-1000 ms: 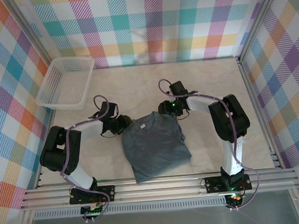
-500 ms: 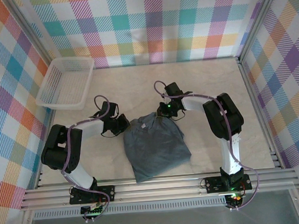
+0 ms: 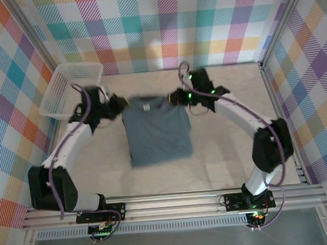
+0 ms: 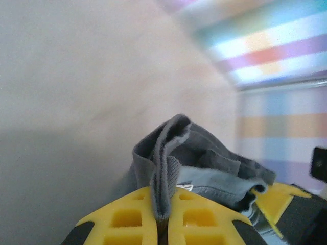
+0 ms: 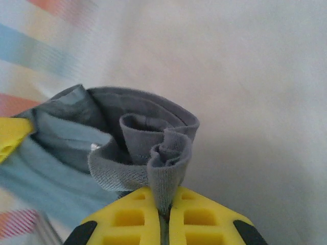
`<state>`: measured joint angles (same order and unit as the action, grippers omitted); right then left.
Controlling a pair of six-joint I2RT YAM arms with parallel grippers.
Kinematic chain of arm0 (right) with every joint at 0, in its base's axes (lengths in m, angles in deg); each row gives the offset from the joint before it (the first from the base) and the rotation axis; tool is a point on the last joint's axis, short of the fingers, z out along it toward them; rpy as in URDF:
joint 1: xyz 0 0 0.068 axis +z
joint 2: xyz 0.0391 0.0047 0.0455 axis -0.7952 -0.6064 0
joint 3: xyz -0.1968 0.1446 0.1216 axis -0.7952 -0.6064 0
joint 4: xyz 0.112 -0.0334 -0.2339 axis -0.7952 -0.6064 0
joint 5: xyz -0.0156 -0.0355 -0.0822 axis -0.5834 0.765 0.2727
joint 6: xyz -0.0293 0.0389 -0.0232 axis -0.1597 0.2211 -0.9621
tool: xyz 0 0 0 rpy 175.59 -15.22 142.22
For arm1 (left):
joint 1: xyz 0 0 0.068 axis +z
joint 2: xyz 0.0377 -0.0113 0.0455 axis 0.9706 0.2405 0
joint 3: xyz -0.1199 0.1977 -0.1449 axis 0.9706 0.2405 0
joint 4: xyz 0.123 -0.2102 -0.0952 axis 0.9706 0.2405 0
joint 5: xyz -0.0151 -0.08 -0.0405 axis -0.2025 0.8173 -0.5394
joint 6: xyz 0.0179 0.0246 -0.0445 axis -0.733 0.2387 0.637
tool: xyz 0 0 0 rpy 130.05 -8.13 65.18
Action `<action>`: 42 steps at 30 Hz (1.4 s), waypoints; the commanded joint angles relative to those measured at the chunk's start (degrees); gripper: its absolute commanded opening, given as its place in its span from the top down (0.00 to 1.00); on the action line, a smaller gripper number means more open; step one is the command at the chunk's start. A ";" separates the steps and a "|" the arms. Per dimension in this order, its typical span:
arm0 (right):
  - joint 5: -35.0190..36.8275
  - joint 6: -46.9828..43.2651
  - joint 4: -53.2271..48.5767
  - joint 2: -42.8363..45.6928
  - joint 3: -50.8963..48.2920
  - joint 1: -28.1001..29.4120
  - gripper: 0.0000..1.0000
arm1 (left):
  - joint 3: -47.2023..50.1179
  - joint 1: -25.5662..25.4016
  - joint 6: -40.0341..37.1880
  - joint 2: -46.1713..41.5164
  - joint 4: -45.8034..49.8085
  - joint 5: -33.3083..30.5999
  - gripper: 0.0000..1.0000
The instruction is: Fold the inside-out t-shirt
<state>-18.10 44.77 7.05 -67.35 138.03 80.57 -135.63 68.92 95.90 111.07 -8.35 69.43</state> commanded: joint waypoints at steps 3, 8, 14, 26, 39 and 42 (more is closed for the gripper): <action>-1.15 -0.88 3.88 7.81 9.10 -0.86 1.00 | -10.91 0.33 -4.71 -9.38 8.75 -0.45 1.00; 1.12 -1.30 15.83 15.39 -15.64 0.22 1.00 | 11.89 -2.89 -5.29 -20.52 4.24 -5.50 1.00; -3.32 3.24 20.22 13.86 -36.61 0.43 1.00 | 35.40 -3.97 -2.43 -22.24 0.00 -4.85 1.00; -1.93 6.90 22.37 25.08 -50.02 3.43 1.00 | 42.04 -4.84 -3.59 -40.03 6.46 -9.36 1.00; 12.86 0.23 22.53 8.58 -32.73 3.39 1.00 | 32.22 -4.71 -10.44 -13.54 -12.52 -29.20 1.00; 12.63 -0.11 22.11 1.07 -29.68 3.39 1.00 | 30.33 -4.71 -11.16 -3.69 -16.72 -27.75 1.00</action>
<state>-9.07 46.87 30.11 -61.14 106.01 84.57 -103.81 64.09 87.22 101.93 -19.10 46.76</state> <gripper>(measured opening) 0.067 0.087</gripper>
